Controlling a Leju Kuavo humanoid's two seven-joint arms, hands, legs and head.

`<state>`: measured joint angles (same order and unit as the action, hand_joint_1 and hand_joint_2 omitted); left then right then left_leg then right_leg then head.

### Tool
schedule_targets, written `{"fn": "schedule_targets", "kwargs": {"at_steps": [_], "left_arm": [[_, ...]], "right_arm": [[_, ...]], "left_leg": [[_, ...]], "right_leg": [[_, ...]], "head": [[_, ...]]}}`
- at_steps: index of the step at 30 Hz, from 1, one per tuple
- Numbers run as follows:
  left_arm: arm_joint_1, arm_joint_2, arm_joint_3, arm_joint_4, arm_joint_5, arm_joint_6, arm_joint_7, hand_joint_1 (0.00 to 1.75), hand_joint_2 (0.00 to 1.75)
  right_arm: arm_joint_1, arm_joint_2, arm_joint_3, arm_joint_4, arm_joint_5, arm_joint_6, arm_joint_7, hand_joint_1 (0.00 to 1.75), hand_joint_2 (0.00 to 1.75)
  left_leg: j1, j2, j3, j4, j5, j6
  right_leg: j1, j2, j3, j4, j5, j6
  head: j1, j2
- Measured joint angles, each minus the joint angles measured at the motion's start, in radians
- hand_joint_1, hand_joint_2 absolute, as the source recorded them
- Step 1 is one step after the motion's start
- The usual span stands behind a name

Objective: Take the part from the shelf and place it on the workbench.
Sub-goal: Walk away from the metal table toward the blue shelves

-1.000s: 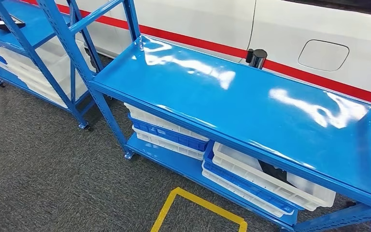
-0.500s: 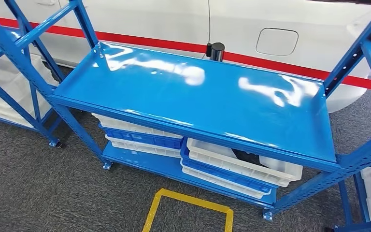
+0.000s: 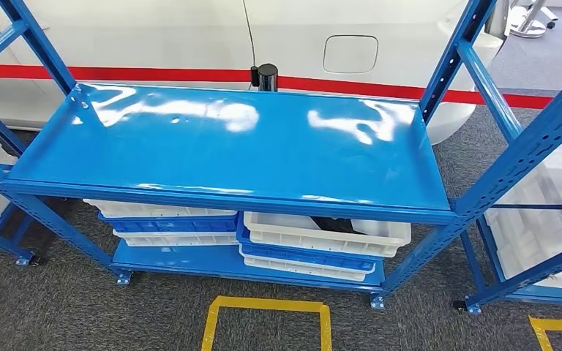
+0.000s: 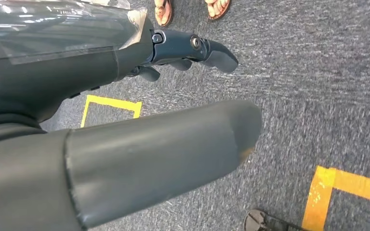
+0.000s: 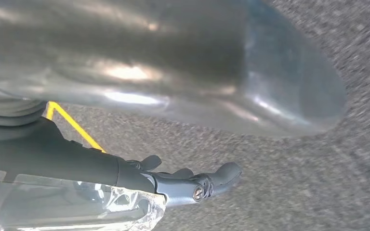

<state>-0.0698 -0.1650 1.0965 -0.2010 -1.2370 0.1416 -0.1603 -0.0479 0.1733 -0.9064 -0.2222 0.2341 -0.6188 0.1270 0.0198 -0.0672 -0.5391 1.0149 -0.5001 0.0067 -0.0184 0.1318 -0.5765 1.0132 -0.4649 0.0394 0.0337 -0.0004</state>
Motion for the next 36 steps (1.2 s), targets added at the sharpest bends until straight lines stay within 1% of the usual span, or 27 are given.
{"fn": "schedule_targets", "kwargs": {"at_steps": [1, 2, 4, 5, 6, 7, 8, 9, 11, 12, 13, 15, 16, 17, 18, 19, 20, 21, 22, 23, 24, 25, 27, 29, 31, 35, 36], "left_arm": [[-0.001, -0.001, 0.0, 0.0, 0.0, -0.002, -0.001, 0.0, 0.0], [-0.001, -0.001, 0.0, 0.0, 0.0, -0.003, -0.003, 0.0, 0.0], [0.001, 0.0, 0.0, 0.0, 0.0, -0.005, -0.004, 0.0, 0.0], [0.002, 0.001, 0.0, 0.0, 0.0, -0.005, -0.004, 0.0, 0.0], [0.003, 0.001, 0.0, 0.0, 0.0, -0.006, -0.004, 0.0, 0.0], [0.003, 0.001, 0.0, 0.0, 0.0, -0.006, -0.004, 0.0, 0.0], [0.003, 0.001, 0.0, 0.0, 0.0, -0.006, -0.004, 0.0, 0.0], [0.002, 0.001, 0.0, 0.0, 0.0, -0.006, -0.005, 0.0, 0.0], [0.002, 0.001, 0.0, 0.0, 0.0, -0.008, -0.006, 0.0, 0.0], [0.002, 0.002, 0.0, 0.0, 0.0, -0.008, -0.006, 0.0, 0.0], [0.001, 0.002, 0.0, 0.0, 0.0, -0.009, -0.008, 0.0, 0.0], [-0.002, 0.003, 0.0, 0.0, 0.0, -0.009, -0.01, 0.0, 0.0], [-0.003, 0.003, 0.0, 0.0, 0.0, -0.009, -0.01, 0.0, 0.0], [-0.003, 0.002, 0.0, 0.0, 0.0, -0.009, -0.011, 0.0, 0.0], [-0.003, 0.002, 0.0, 0.001, 0.0, -0.009, -0.011, 0.0, 0.0], [-0.002, 0.002, 0.0, 0.001, 0.0, -0.009, -0.012, 0.0, 0.0], [0.0, 0.002, 0.0, 0.001, 0.0, -0.009, -0.012, 0.0, 0.0], [0.001, 0.002, 0.0, 0.002, 0.0, -0.009, -0.012, 0.0, 0.0], [0.003, 0.002, 0.0, 0.002, 0.0, -0.009, -0.012, 0.0, 0.0], [0.003, 0.002, 0.0, 0.002, 0.0, -0.009, -0.012, 0.0, 0.0], [0.003, 0.003, 0.0, 0.002, 0.0, -0.009, -0.012, 0.0, 0.0], [0.003, 0.003, 0.0, 0.002, 0.0, -0.009, -0.012, 0.0, 0.0], [0.001, 0.003, 0.0, 0.002, 0.001, -0.009, -0.011, 0.0, 0.0], [0.0, 0.001, 0.0, 0.002, 0.003, -0.008, -0.009, 0.0, 0.0], [0.001, -0.001, 0.0, 0.002, 0.008, -0.007, -0.006, 0.0, 0.0], [0.001, -0.001, 0.001, 0.002, 0.019, 0.001, 0.0, 0.0, 0.0], [0.001, -0.002, 0.002, 0.002, 0.024, 0.003, 0.001, 0.0, 0.0]], "right_arm": [[0.002, -0.001, 0.0, 0.0, 0.0, 0.0, 0.0, 0.0, 0.0], [0.003, -0.001, 0.0, 0.0, 0.0, 0.0, 0.001, 0.0, 0.0], [0.0, -0.002, 0.0, 0.001, 0.001, 0.0, 0.001, 0.0, 0.0], [-0.001, -0.002, 0.0, 0.001, 0.002, 0.0, 0.001, 0.0, 0.0], [-0.001, -0.002, 0.0, 0.001, 0.002, 0.0, 0.001, 0.0, 0.0], [0.0, -0.003, 0.0, 0.001, 0.002, 0.0, 0.001, 0.0, 0.0], [0.002, -0.004, 0.0, 0.001, 0.002, 0.0, 0.001, 0.0, 0.0], [0.004, -0.004, 0.0, 0.001, 0.002, 0.001, 0.001, 0.0, 0.0], [0.003, -0.004, 0.0, 0.001, 0.005, 0.002, -0.001, 0.0, 0.0], [0.001, -0.004, 0.0, 0.001, 0.008, 0.002, -0.003, 0.0, 0.0], [0.0, -0.003, 0.0, 0.001, 0.011, 0.002, -0.006, 0.0, 0.0], [0.001, -0.003, 0.0, 0.001, 0.016, 0.002, -0.01, 0.0, 0.0], [0.002, -0.002, 0.0, 0.001, 0.017, 0.002, -0.011, 0.0, 0.0], [0.003, -0.002, 0.0, 0.001, 0.017, 0.002, -0.011, 0.0, 0.0], [0.003, -0.002, 0.0, 0.001, 0.017, 0.002, -0.012, 0.0, 0.0], [0.002, -0.001, 0.0, 0.001, 0.017, 0.002, -0.012, 0.0, 0.0], [0.001, -0.002, 0.0, 0.001, 0.017, 0.002, -0.012, 0.0, 0.0], [0.001, -0.002, 0.0, 0.001, 0.018, 0.002, -0.012, 0.0, 0.0], [0.002, -0.002, 0.0, 0.001, 0.019, 0.003, -0.012, 0.0, 0.0], [0.003, -0.002, 0.0, 0.001, 0.022, 0.005, -0.011, 0.0, 0.0], [0.004, -0.002, 0.001, 0.001, 0.025, 0.009, -0.009, 0.0, 0.0], [0.004, -0.002, 0.001, 0.001, 0.03, 0.016, -0.008, 0.0, 0.0], [0.004, -0.003, 0.004, 0.001, 0.045, 0.037, -0.011, 0.0, 0.87], [0.005, -0.009, 0.014, 0.001, 0.076, 0.066, -0.021, 0.0, 1.75], [0.008, -0.017, 0.034, 0.001, 0.122, 0.108, -0.03, 0.0, 1.75], [0.017, -0.043, 0.111, 0.002, 0.26, 0.221, -0.041, 0.0, 0.0], [0.02, -0.05, 0.137, 0.003, 0.296, 0.242, -0.046, 0.0, 0.0]], "left_leg": [[-0.001, 0.012, 0.002, -0.006, 0.005, 0.008], [-0.001, 0.026, 0.004, -0.012, 0.009, 0.016], [-0.002, 0.056, 0.005, -0.02, 0.014, 0.027], [-0.003, 0.071, 0.004, -0.02, 0.014, 0.03], [-0.004, 0.086, 0.003, -0.019, 0.014, 0.03], [-0.004, 0.099, 0.003, -0.019, 0.013, 0.029], [-0.003, 0.112, 0.004, -0.019, 0.012, 0.028], [-0.002, 0.124, 0.005, -0.018, 0.01, 0.025], [-0.005, 0.145, 0.012, -0.016, 0.003, 0.014], [-0.008, 0.155, 0.016, -0.014, -0.001, 0.008], [-0.011, 0.163, 0.02, -0.013, -0.004, 0.002], [-0.011, 0.178, 0.028, -0.016, -0.007, -0.007], [-0.008, 0.17, 0.029, -0.014, -0.012, -0.013], [-0.004, 0.151, 0.025, 0.001, -0.027, -0.018], [-0.002, 0.125, 0.01, 0.038, -0.053, -0.022], [0.0, 0.096, -0.017, 0.097, -0.089, -0.024], [0.001, 0.078, -0.05, 0.168, -0.126, -0.025], [0.001, 0.07, -0.083, 0.234, -0.152, -0.025], [0.001, 0.067, -0.105, 0.273, -0.159, -0.024], [0.001, 0.066, -0.11, 0.275, -0.144, -0.022], [0.001, 0.066, -0.095, 0.236, -0.111, -0.02], [0.002, 0.065, -0.065, 0.168, -0.07, -0.018], [0.001, 0.059, -0.011, 0.042, -0.015, -0.013], [-0.001, 0.056, 0.004, -0.001, -0.005, -0.015], [-0.005, 0.057, 0.002, -0.003, -0.002, -0.016], [-0.018, 0.057, 0.0, -0.002, 0.0, -0.004], [-0.02, 0.057, -0.001, -0.002, 0.001, -0.002]], "right_leg": [[-0.001, -0.011, -0.006, 0.005, -0.002, 0.005], [0.0, -0.037, -0.019, 0.027, -0.015, 0.007], [0.001, -0.099, -0.069, 0.13, -0.068, 0.001], [0.001, -0.114, -0.102, 0.199, -0.099, 0.0], [0.0, -0.119, -0.128, 0.256, -0.119, 0.002], [-0.002, -0.121, -0.141, 0.287, -0.127, 0.008], [-0.003, -0.124, -0.132, 0.274, -0.118, 0.018], [-0.006, -0.132, -0.102, 0.222, -0.097, 0.03], [-0.007, -0.18, -0.018, 0.072, -0.045, 0.044], [-0.006, -0.197, 0.01, 0.024, -0.029, 0.042], [-0.004, -0.21, 0.023, 0.001, -0.02, 0.035], [-0.002, -0.192, 0.02, 0.0, -0.016, 0.018], [-0.006, -0.183, 0.019, -0.002, -0.014, 0.011], [-0.01, -0.174, 0.019, -0.003, -0.012, 0.001], [-0.014, -0.165, 0.021, -0.005, -0.01, -0.008], [-0.015, -0.156, 0.019, -0.005, -0.009, -0.014], [-0.014, -0.147, 0.017, -0.005, -0.008, -0.02], [-0.011, -0.139, 0.016, -0.005, -0.007, -0.022], [-0.009, -0.13, 0.016, -0.005, -0.007, -0.023], [-0.008, -0.123, 0.017, -0.004, -0.007, -0.023], [-0.008, -0.117, 0.019, -0.004, -0.007, -0.023], [-0.008, -0.11, 0.021, -0.004, -0.007, -0.023], [-0.002, -0.102, 0.021, -0.002, -0.008, -0.018], [0.006, -0.099, 0.017, 0.001, -0.012, -0.018], [0.008, -0.099, 0.012, 0.0, -0.013, -0.02], [0.002, -0.1, 0.014, -0.005, -0.006, -0.008], [0.001, -0.1, 0.016, -0.007, -0.005, -0.005]], "head": [[0.0, 0.0], [0.002, 0.0], [0.005, 0.0], [0.006, 0.0], [0.006, 0.0], [0.006, 0.0], [0.006, 0.0], [0.006, 0.0], [0.006, 0.0], [0.005, 0.0], [0.004, 0.0], [0.001, 0.0], [0.0, 0.0], [-0.001, 0.0], [-0.002, 0.0], [-0.003, 0.0], [-0.003, 0.0], [-0.003, 0.0], [-0.003, 0.0], [-0.003, 0.0], [-0.003, 0.0], [-0.003, 0.0], [-0.003, 0.0], [-0.002, 0.0], [-0.001, 0.0], [-0.002, 0.0], [-0.002, 0.0]]}}
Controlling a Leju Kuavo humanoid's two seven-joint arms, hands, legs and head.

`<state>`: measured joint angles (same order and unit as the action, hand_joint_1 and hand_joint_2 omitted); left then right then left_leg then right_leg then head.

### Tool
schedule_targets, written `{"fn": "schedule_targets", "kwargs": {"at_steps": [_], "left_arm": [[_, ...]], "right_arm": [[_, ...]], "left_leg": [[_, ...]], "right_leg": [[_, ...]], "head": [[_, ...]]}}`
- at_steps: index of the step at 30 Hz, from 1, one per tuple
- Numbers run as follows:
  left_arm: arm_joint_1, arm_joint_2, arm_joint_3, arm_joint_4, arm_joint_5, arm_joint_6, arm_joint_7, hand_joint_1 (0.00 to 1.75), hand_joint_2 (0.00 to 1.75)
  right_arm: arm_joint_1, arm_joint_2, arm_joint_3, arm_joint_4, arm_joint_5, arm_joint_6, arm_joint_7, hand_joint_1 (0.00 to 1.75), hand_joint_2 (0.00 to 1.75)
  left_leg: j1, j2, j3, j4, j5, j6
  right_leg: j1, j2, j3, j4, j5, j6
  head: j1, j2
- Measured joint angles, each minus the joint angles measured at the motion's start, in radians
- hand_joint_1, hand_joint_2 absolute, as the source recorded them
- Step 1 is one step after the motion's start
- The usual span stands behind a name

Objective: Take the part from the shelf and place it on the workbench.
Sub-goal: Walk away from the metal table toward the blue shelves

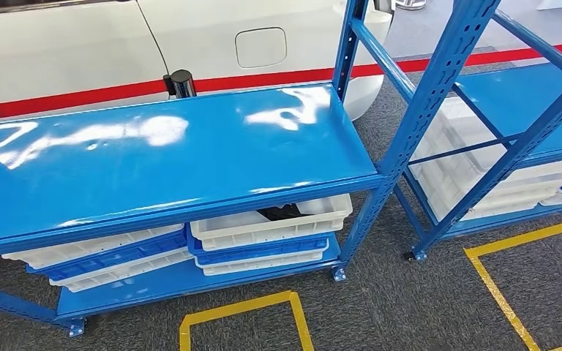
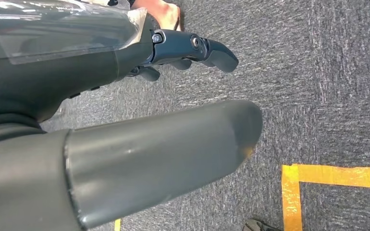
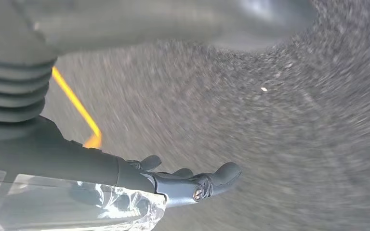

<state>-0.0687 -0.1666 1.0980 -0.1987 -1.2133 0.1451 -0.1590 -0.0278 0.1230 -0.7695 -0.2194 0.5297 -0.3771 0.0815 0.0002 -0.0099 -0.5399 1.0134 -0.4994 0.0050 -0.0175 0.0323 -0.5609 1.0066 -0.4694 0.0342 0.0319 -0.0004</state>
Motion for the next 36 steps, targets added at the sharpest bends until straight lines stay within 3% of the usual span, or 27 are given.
{"fn": "schedule_targets", "kwargs": {"at_steps": [4, 10, 14, 15, 17, 19, 20, 21, 22, 24, 25, 26, 28, 31, 33, 35, 36], "left_arm": [[0.0, 0.0, 0.007, 0.0, 0.016, 0.01, 0.002, 0.0, 0.0], [0.0, -0.003, 0.017, 0.0, 0.025, 0.019, 0.013, 0.0, 0.0], [-0.001, -0.004, 0.02, 0.0, 0.028, 0.024, 0.018, 0.0, 0.0], [-0.001, -0.005, 0.021, 0.0, 0.028, 0.025, 0.019, 0.0, 0.0], [-0.001, -0.008, 0.023, 0.001, 0.028, 0.026, 0.02, 0.0, 0.0], [0.0, -0.008, 0.024, 0.001, 0.029, 0.027, 0.021, 0.0, 0.0], [0.001, -0.008, 0.025, 0.001, 0.029, 0.027, 0.021, 0.0, 0.0], [0.001, -0.009, 0.025, 0.001, 0.029, 0.027, 0.021, 0.0, 0.0], [0.001, -0.009, 0.025, 0.002, 0.029, 0.027, 0.021, 0.0, 0.0], [0.001, -0.008, 0.026, 0.002, 0.029, 0.027, 0.021, 0.0, 0.0], [0.0, -0.007, 0.027, 0.002, 0.029, 0.027, 0.021, 0.0, 0.0], [0.0, -0.005, 0.028, 0.002, 0.029, 0.028, 0.02, 0.0, 0.0], [0.0, -0.004, 0.031, 0.003, 0.029, 0.028, 0.02, 0.0, 0.0], [0.001, -0.005, 0.033, 0.004, 0.029, 0.029, 0.019, 0.0, 0.0], [0.002, -0.006, 0.033, 0.004, 0.029, 0.029, 0.019, 0.0, 0.0], [0.001, -0.006, 0.033, 0.005, 0.029, 0.029, 0.019, 0.0, 0.0], [0.001, -0.006, 0.034, 0.005, 0.029, 0.029, 0.019, 0.0, 0.0]], "right_arm": [[0.011, -0.017, 0.094, 0.002, 0.097, 0.028, -0.036, 0.0, 0.0], [0.013, -0.022, 0.167, 0.007, 0.13, 0.026, -0.082, 0.0, 0.0], [0.014, -0.025, 0.185, 0.009, 0.132, 0.027, -0.089, 0.0, 0.0], [0.015, -0.027, 0.189, 0.009, 0.133, 0.027, -0.092, 0.0, 0.0], [0.015, -0.031, 0.194, 0.01, 0.133, 0.028, -0.098, 0.0, 0.0], [0.016, -0.034, 0.198, 0.012, 0.133, 0.03, -0.1, 0.0, 0.0], [0.017, -0.037, 0.198, 0.013, 0.133, 0.031, -0.1, 0.0, 0.0], [0.018, -0.039, 0.198, 0.014, 0.133, 0.032, -0.1, 0.0, 0.0], [0.019, -0.041, 0.198, 0.015, 0.133, 0.033, -0.1, 0.0, 0.0], [0.018, -0.043, 0.199, 0.016, 0.133, 0.035, -0.1, 0.0, 0.0], [0.017, -0.043, 0.199, 0.017, 0.133, 0.037, -0.1, 0.0, 0.0], [0.016, -0.042, 0.199, 0.018, 0.133, 0.039, -0.1, 0.0, 0.0], [0.016, -0.043, 0.199, 0.02, 0.133, 0.042, -0.1, 0.0, 0.0], [0.017, -0.043, 0.198, 0.023, 0.132, 0.042, -0.099, 0.0, 0.0], [0.018, -0.043, 0.198, 0.024, 0.132, 0.042, -0.099, 0.0, 0.0], [0.018, -0.043, 0.198, 0.024, 0.132, 0.042, -0.099, 0.0, 0.0], [0.018, -0.044, 0.198, 0.025, 0.132, 0.042, -0.099, 0.0, 0.0]], "left_leg": [[-0.001, 0.0, -0.002, 0.0, 0.001, 0.003], [-0.001, 0.0, -0.003, 0.002, -0.001, 0.006], [0.001, 0.002, -0.002, -0.005, 0.009, 0.032], [0.004, 0.005, 0.001, -0.016, 0.019, 0.038], [0.011, 0.012, 0.004, -0.033, 0.034, 0.046], [0.012, 0.017, -0.002, -0.036, 0.039, 0.045], [0.013, 0.019, -0.005, -0.035, 0.041, 0.041], [0.015, 0.021, -0.008, -0.034, 0.043, 0.037], [0.019, 0.022, -0.011, -0.032, 0.044, 0.032], [0.027, 0.023, -0.018, -0.021, 0.043, 0.016], [0.027, 0.023, -0.022, -0.012, 0.041, 0.006], [0.026, 0.022, -0.026, -0.005, 0.039, -0.003], [0.025, 0.021, -0.03, -0.001, 0.042, -0.015], [0.034, 0.019, -0.038, 0.005, 0.037, -0.024], [0.035, 0.018, -0.067, 0.072, -0.024, -0.026], [0.034, 0.016, -0.117, 0.205, -0.11, -0.025], [0.032, 0.016, -0.134, 0.261, -0.138, -0.023]], "right_leg": [[-0.001, 0.0, 0.001, -0.003, 0.003, 0.004], [-0.002, 0.0, 0.001, -0.005, 0.004, 0.007], [-0.011, -0.001, -0.001, -0.009, 0.011, 0.028], [-0.009, -0.005, -0.007, 0.001, 0.003, 0.029], [-0.007, -0.016, -0.041, 0.077, -0.042, 0.022], [-0.009, -0.019, -0.095, 0.206, -0.102, 0.017], [-0.012, -0.02, -0.111, 0.252, -0.118, 0.022], [-0.016, -0.021, -0.11, 0.261, -0.119, 0.031], [-0.02, -0.023, -0.088, 0.23, -0.104, 0.043], [-0.032, -0.029, -0.011, 0.095, -0.061, 0.071], [-0.034, -0.028, 0.016, 0.042, -0.047, 0.075], [-0.035, -0.027, 0.029, 0.014, -0.041, 0.071], [-0.031, -0.021, 0.025, 0.015, -0.038, 0.046], [-0.029, -0.022, 0.014, 0.018, -0.026, 0.02], [-0.027, -0.023, 0.004, 0.018, -0.015, 0.002], [-0.018, -0.025, -0.014, 0.018, -0.002, -0.013], [-0.013, -0.025, -0.023, 0.019, 0.004, -0.017]], "head": [[0.0, 0.0], [0.0, 0.0], [-0.001, 0.0], [0.0, 0.0], [0.004, 0.0], [0.006, 0.0], [0.006, 0.0], [0.006, 0.0], [0.005, 0.0], [0.007, 0.0], [0.008, 0.0], [0.007, 0.0], [0.006, 0.0], [0.004, 0.0], [0.002, 0.0], [0.001, 0.0], [0.0, 0.0]]}}
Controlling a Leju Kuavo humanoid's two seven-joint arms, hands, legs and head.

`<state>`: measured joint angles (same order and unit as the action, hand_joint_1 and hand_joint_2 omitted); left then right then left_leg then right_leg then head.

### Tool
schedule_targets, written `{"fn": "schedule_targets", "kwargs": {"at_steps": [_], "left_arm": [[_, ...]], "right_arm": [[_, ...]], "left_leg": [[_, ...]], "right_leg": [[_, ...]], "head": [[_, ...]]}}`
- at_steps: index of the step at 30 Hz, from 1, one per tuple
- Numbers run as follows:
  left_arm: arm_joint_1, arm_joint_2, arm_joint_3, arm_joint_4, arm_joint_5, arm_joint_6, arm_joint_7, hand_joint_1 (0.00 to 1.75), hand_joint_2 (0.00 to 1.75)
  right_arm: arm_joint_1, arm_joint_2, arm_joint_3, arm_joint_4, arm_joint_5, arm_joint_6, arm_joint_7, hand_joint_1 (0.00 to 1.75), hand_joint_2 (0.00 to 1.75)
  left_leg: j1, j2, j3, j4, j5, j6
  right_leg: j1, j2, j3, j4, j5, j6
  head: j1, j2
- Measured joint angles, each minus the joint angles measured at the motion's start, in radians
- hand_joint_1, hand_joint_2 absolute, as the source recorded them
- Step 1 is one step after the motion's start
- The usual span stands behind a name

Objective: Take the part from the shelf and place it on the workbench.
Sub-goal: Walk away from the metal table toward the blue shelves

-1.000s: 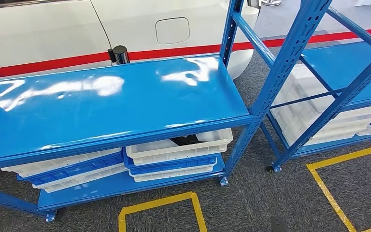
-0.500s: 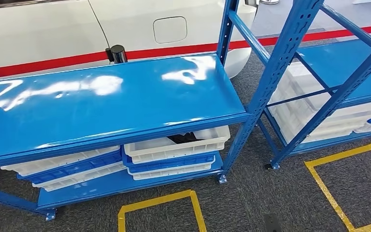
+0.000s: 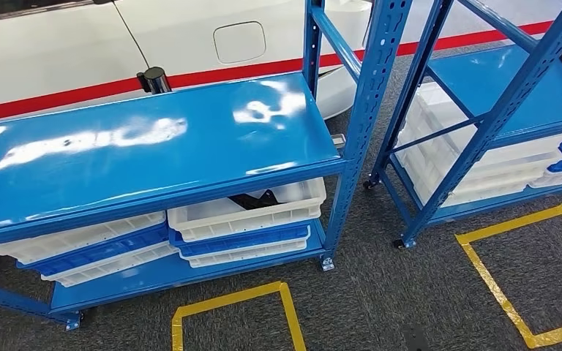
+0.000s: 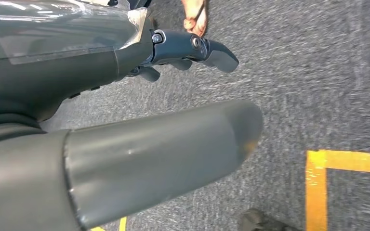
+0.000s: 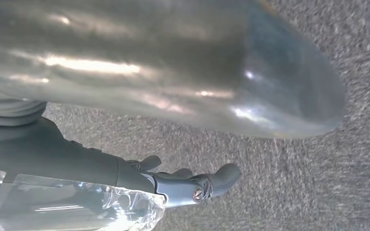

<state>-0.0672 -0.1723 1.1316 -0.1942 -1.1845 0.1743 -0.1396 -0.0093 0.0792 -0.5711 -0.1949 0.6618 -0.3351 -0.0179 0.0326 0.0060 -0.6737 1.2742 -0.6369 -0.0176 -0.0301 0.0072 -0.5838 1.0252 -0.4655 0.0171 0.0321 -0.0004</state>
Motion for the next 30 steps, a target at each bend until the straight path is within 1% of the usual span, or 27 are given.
{"fn": "schedule_targets", "kwargs": {"at_steps": [1, 2, 3, 4, 5, 6, 7, 9, 10, 11, 12, 13, 14, 15, 16, 17, 18, 19, 20, 21, 22, 23, 24, 26, 28, 29, 30], "left_arm": [[0.0, 0.0, 0.0, 0.0, 0.0, 0.0, 0.0, 0.0, 0.0], [0.0, 0.0, 0.0, 0.0, 0.0, 0.0, 0.0, 0.0, 0.0], [0.0, 0.0, 0.0, 0.0, 0.0, 0.0, 0.0, 0.0, 0.0], [-0.002, 0.001, 0.0, 0.0, 0.0, 0.0, 0.0, 0.0, 0.0], [-0.003, 0.002, 0.0, 0.0, 0.0, 0.0, 0.0, 0.0, 0.0], [-0.005, 0.003, 0.0, 0.0, 0.0, 0.0, 0.0, 0.0, 0.0], [-0.006, 0.003, 0.0, 0.0, 0.0, 0.001, 0.0, 0.0, 0.0], [-0.005, 0.003, 0.0, 0.0, 0.0, 0.001, -0.001, 0.0, 0.0], [-0.005, 0.003, 0.0, 0.0, 0.0, 0.001, 0.0, 0.0, 0.0], [-0.005, 0.003, 0.001, 0.0, 0.0, 0.001, 0.0, 0.0, 0.0], [-0.005, 0.002, 0.001, 0.0, 0.0, 0.001, 0.0, 0.0, 0.0], [-0.005, 0.002, 0.001, 0.0, 0.001, 0.001, 0.0, 0.0, 0.0], [-0.004, 0.001, 0.001, 0.0, 0.001, 0.001, -0.001, 0.0, 0.0], [-0.004, 0.0, 0.001, 0.0, 0.001, 0.001, -0.001, 0.0, 0.0], [-0.003, 0.0, 0.001, 0.0, 0.001, 0.001, -0.001, 0.0, 0.0], [-0.003, -0.001, 0.001, 0.0, 0.001, 0.001, -0.001, 0.0, 0.0], [-0.003, -0.001, 0.001, 0.0, 0.001, 0.001, -0.001, 0.0, 0.0], [-0.004, -0.001, 0.001, 0.0, 0.001, 0.001, -0.001, 0.0, 0.0], [-0.004, -0.002, 0.001, 0.0, 0.001, 0.001, -0.002, 0.0, 0.0], [-0.005, -0.002, 0.001, 0.0, 0.001, 0.001, -0.002, 0.0, 0.0], [-0.005, -0.002, 0.001, 0.001, 0.001, 0.001, -0.004, 0.0, 0.0], [-0.005, -0.002, 0.001, 0.001, 0.001, 0.001, -0.008, 0.0, 0.0], [-0.005, -0.003, 0.001, 0.001, 0.001, 0.001, -0.011, 0.0, 0.0], [-0.005, -0.003, 0.001, 0.001, 0.003, 0.003, -0.018, 0.0, 0.0], [-0.005, -0.004, 0.001, 0.001, 0.005, 0.004, -0.021, 0.0, 0.0], [-0.005, -0.004, 0.002, 0.001, 0.006, 0.004, -0.022, 0.0, 0.0], [-0.004, -0.004, 0.002, 0.001, 0.007, 0.005, -0.023, 0.0, 0.0]], "right_arm": [[0.0, 0.0, 0.0, 0.0, 0.0, 0.0, 0.0, 0.0, 0.0], [0.0, -0.001, 0.0, 0.0, 0.0, 0.0, 0.0, 0.0, 0.0], [0.0, 0.0, 0.0, 0.001, 0.0, 0.0, 0.0, 0.0, 0.0], [0.0, 0.001, 0.0, 0.001, 0.0, 0.0, 0.0, 0.0, 0.0], [0.0, 0.002, 0.0, 0.001, 0.0, 0.0, 0.001, 0.0, 0.0], [-0.001, 0.003, 0.0, 0.001, 0.0, 0.0, 0.001, 0.0, 0.0], [-0.001, 0.004, 0.0, 0.001, 0.0, 0.0, 0.001, 0.0, 0.0], [-0.001, 0.004, 0.0, 0.002, 0.0, 0.0, 0.001, 0.0, 0.0], [0.0, 0.004, 0.0, 0.002, 0.0, 0.0, 0.001, 0.0, 0.0], [0.001, 0.004, 0.0, 0.003, 0.0, 0.0, 0.002, 0.0, 0.0], [0.002, 0.003, 0.0, 0.004, 0.0, 0.0, 0.002, 0.0, 0.0], [0.002, 0.002, 0.0, 0.004, -0.001, 0.0, 0.004, 0.0, 0.0], [0.002, 0.0, 0.0, 0.005, -0.002, -0.001, 0.005, 0.0, 0.0], [0.001, -0.001, 0.0, 0.005, -0.003, -0.001, 0.006, 0.0, 0.44], [0.001, -0.002, 0.0, 0.006, -0.004, -0.001, 0.008, 0.0, 0.87], [0.001, -0.003, 0.0, 0.006, -0.004, -0.001, 0.011, 0.0, 1.31], [0.001, -0.004, 0.0, 0.006, -0.003, -0.001, 0.014, 0.0, 1.75], [0.0, -0.005, 0.0, 0.006, -0.002, -0.001, 0.016, 0.0, 1.75], [-0.002, -0.005, 0.0, 0.006, -0.001, -0.001, 0.019, 0.0, 1.75], [-0.003, -0.006, 0.0, 0.006, 0.0, -0.001, 0.02, 0.0, 1.75], [-0.004, -0.007, 0.0, 0.007, 0.0, -0.001, 0.022, 0.0, 1.75], [-0.004, -0.008, 0.0, 0.007, 0.0, -0.002, 0.024, 0.0, 1.31], [-0.003, -0.008, 0.0, 0.007, 0.0, -0.002, 0.025, 0.0, 0.87], [-0.002, -0.008, 0.0, 0.007, 0.0, -0.002, 0.028, 0.0, 0.0], [-0.001, -0.007, 0.0, 0.007, 0.001, -0.002, 0.029, 0.0, 0.0], [0.0, -0.007, 0.0, 0.007, 0.001, -0.002, 0.03, 0.0, 0.0], [0.0, -0.007, 0.0, 0.008, 0.002, -0.002, 0.031, 0.0, 0.0]], "left_leg": [[-0.001, 0.0, 0.001, 0.021, -0.007, 0.005], [-0.004, -0.001, 0.022, 0.002, 0.003, 0.012], [-0.008, -0.003, 0.062, -0.055, 0.026, 0.023], [-0.015, -0.006, 0.114, -0.133, 0.048, 0.036], [-0.021, -0.007, 0.155, -0.2, 0.065, 0.047], [-0.028, -0.007, 0.182, -0.247, 0.076, 0.054], [-0.034, -0.006, 0.191, -0.268, 0.079, 0.059], [-0.042, -0.004, 0.183, -0.273, 0.094, 0.066], [-0.042, -0.002, 0.18, -0.28, 0.107, 0.069], [-0.04, 0.0, 0.174, -0.287, 0.121, 0.074], [-0.037, 0.002, 0.165, -0.294, 0.137, 0.077], [-0.035, 0.005, 0.154, -0.297, 0.149, 0.078], [-0.036, 0.006, 0.141, -0.297, 0.159, 0.08], [-0.036, 0.008, 0.129, -0.297, 0.168, 0.078], [-0.036, 0.011, 0.116, -0.296, 0.177, 0.076], [-0.035, 0.012, 0.105, -0.295, 0.185, 0.074], [-0.034, 0.013, 0.095, -0.293, 0.193, 0.07], [-0.034, 0.014, 0.089, -0.29, 0.199, 0.066], [-0.035, 0.014, 0.082, -0.285, 0.204, 0.061], [-0.036, 0.014, 0.077, -0.281, 0.208, 0.056], [-0.037, 0.014, 0.075, -0.276, 0.212, 0.051], [-0.038, 0.014, 0.072, -0.275, 0.216, 0.045], [-0.037, 0.014, 0.072, -0.276, 0.218, 0.04], [-0.036, 0.013, 0.068, -0.279, 0.209, 0.043], [-0.035, 0.013, 0.066, -0.28, 0.198, 0.055], [-0.035, 0.012, 0.066, -0.282, 0.204, 0.063], [-0.034, 0.011, 0.066, -0.284, 0.219, 0.072]], "right_leg": [[0.005, 0.0, -0.008, 0.0, 0.006, -0.002], [0.01, 0.0, -0.016, 0.0, 0.013, -0.002], [0.014, 0.001, -0.022, 0.0, 0.019, -0.002], [0.015, 0.002, -0.027, 0.0, 0.025, -0.001], [0.019, 0.002, -0.03, 0.0, 0.031, 0.002], [0.02, 0.002, -0.032, 0.0, 0.036, 0.006], [0.018, 0.002, -0.033, -0.001, 0.041, 0.012], [0.016, 0.001, -0.035, -0.007, 0.053, 0.028], [0.015, 0.0, -0.04, -0.004, 0.053, 0.033], [0.015, 0.0, -0.049, 0.011, 0.037, 0.032], [0.016, 0.0, -0.064, 0.045, 0.006, 0.028], [0.016, -0.001, -0.082, 0.099, -0.038, 0.021], [0.016, -0.001, -0.099, 0.163, -0.082, 0.018], [0.015, -0.001, -0.109, 0.221, -0.113, 0.02], [0.015, -0.001, -0.106, 0.257, -0.127, 0.027], [0.013, -0.001, -0.082, 0.253, -0.122, 0.038], [0.011, -0.002, -0.038, 0.21, -0.107, 0.05], [0.009, -0.004, 0.02, 0.136, -0.089, 0.06], [0.009, -0.006, 0.081, 0.052, -0.081, 0.063], [0.01, -0.007, 0.121, -0.009, -0.078, 0.06], [0.012, -0.007, 0.143, -0.047, -0.081, 0.052], [0.015, -0.006, 0.146, -0.06, -0.085, 0.041], [0.016, -0.005, 0.139, -0.059, -0.083, 0.031], [0.015, -0.006, 0.132, -0.061, -0.078, 0.02], [0.016, -0.007, 0.128, -0.062, -0.071, 0.012], [0.017, -0.007, 0.127, -0.062, -0.068, 0.008], [0.02, -0.007, 0.127, -0.061, -0.065, 0.006]], "head": [[0.0, 0.0], [0.0, 0.0], [0.0, 0.0], [0.0, 0.0], [0.0, 0.0], [0.001, 0.0], [0.001, 0.0], [0.001, 0.0], [0.001, 0.0], [0.002, 0.0], [0.003, 0.0], [0.004, 0.0], [0.006, 0.0], [0.006, 0.0], [0.006, 0.0], [0.006, 0.0], [0.006, 0.0], [0.006, 0.0], [0.006, 0.0], [0.005, 0.0], [0.005, 0.0], [0.004, 0.0], [0.004, 0.0], [0.003, 0.0], [0.002, 0.0], [0.001, 0.0], [0.001, 0.0]]}}
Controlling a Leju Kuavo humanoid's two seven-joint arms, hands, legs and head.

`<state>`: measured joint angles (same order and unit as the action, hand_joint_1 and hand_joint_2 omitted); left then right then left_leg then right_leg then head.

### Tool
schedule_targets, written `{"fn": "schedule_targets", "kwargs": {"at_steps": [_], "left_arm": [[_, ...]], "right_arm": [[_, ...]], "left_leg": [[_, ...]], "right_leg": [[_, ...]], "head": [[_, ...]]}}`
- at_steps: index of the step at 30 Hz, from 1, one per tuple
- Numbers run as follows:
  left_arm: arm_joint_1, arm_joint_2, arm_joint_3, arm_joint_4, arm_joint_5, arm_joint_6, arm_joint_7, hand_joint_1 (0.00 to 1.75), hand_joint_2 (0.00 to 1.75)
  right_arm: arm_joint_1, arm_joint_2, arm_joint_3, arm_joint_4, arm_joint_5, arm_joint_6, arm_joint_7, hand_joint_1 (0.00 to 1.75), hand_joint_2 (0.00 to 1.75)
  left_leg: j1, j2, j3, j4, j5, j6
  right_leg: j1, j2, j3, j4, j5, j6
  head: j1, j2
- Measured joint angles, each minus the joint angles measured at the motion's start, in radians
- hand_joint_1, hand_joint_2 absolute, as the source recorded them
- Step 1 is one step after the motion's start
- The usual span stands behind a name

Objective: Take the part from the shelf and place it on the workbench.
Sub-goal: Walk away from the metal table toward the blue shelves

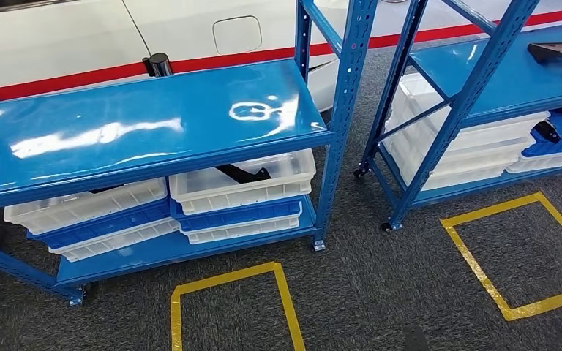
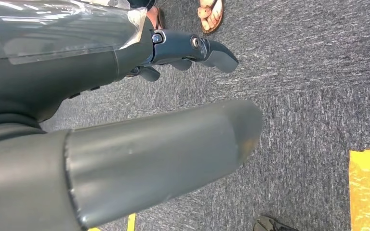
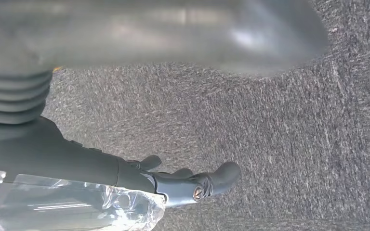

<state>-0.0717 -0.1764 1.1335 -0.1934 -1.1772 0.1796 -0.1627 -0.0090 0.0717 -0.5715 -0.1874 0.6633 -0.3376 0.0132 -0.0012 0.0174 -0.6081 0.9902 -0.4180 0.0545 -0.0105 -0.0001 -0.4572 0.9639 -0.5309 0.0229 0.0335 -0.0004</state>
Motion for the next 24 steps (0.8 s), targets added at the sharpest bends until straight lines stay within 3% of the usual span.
{"fn": "schedule_targets", "kwargs": {"at_steps": [2, 4, 6, 7, 8, 11, 13, 17, 24], "left_arm": [[0.0, 0.0, 0.001, 0.0, 0.003, 0.003, -0.002, 0.0, 0.0], [0.0, 0.0, 0.004, 0.0, 0.006, 0.005, -0.003, 0.0, 0.87], [0.0, 0.0, 0.006, 0.0, 0.008, 0.008, -0.002, 0.0, 1.75], [0.0, 0.0, 0.007, 0.0, 0.01, 0.009, -0.001, 0.0, 1.75], [0.0, 0.0, 0.008, 0.0, 0.012, 0.01, 0.0, 0.0, 1.31], [0.0, 0.0, 0.013, 0.0, 0.016, 0.01, 0.001, 0.0, 0.0], [0.0, 0.0, 0.015, 0.0, 0.017, 0.009, 0.001, 0.0, 0.0], [0.0, 0.0, 0.017, 0.0, 0.019, 0.008, 0.001, 0.0, 1.75], [-0.001, 0.0, 0.03, 0.0, 0.032, 0.003, 0.03, 0.0, 1.75]], "right_arm": [[0.0, 0.0, 0.0, 0.0, 0.002, 0.0, 0.002, 0.0, 0.0], [0.0, 0.0, 0.0, 0.0, 0.005, -0.001, 0.004, 0.0, 0.0], [0.0, 0.0, 0.0, 0.0, 0.011, -0.002, 0.004, 0.0, 0.87], [0.0, 0.0, 0.0, 0.0, 0.014, -0.002, 0.004, 0.0, 1.31], [0.0, 0.001, 0.0, 0.0, 0.017, -0.002, 0.004, 0.0, 1.75], [0.0, 0.005, 0.001, 0.0, 0.03, -0.002, 0.001, 0.0, 1.75], [0.0, 0.008, 0.001, 0.0, 0.034, -0.001, -0.001, 0.0, 1.75], [0.0, 0.013, 0.002, 0.0, 0.036, 0.001, -0.004, 0.0, 1.75], [0.0, 0.015, 0.002, 0.0, 0.037, 0.005, -0.002, 0.0, 1.75]], "left_leg": [[0.002, -0.002, 0.0, -0.004, 0.026, 0.009], [0.004, -0.003, -0.001, -0.006, 0.034, -0.004], [0.005, -0.003, -0.002, -0.007, 0.035, -0.013], [0.005, -0.003, -0.002, -0.007, 0.035, -0.016], [0.005, -0.003, -0.003, -0.007, 0.034, -0.018], [0.005, -0.003, -0.006, -0.007, 0.034, -0.027], [0.004, -0.003, -0.009, -0.007, 0.033, -0.032], [0.003, -0.003, -0.012, -0.007, 0.032, -0.035], [-0.001, -0.003, -0.013, -0.006, 0.032, -0.035]], "right_leg": [[0.004, 0.0, -0.001, 0.001, 0.003, -0.002], [0.007, -0.001, -0.003, 0.002, 0.004, -0.003], [0.008, -0.001, -0.005, 0.003, 0.004, -0.003], [0.008, -0.001, -0.005, 0.003, 0.004, -0.003], [0.008, -0.001, -0.006, 0.003, 0.004, -0.003], [0.008, -0.001, -0.01, 0.003, 0.004, -0.003], [0.008, -0.001, -0.012, 0.003, 0.003, -0.003], [0.006, -0.002, -0.014, 0.003, 0.003, -0.002], [0.001, -0.002, -0.015, 0.003, 0.003, -0.001]], "head": [[0.0, 0.0], [0.0, 0.0], [0.0, 0.0], [0.0, 0.0], [0.0, 0.0], [0.0, 0.0], [0.0, 0.0], [0.0, 0.0], [0.0, 0.0]]}}
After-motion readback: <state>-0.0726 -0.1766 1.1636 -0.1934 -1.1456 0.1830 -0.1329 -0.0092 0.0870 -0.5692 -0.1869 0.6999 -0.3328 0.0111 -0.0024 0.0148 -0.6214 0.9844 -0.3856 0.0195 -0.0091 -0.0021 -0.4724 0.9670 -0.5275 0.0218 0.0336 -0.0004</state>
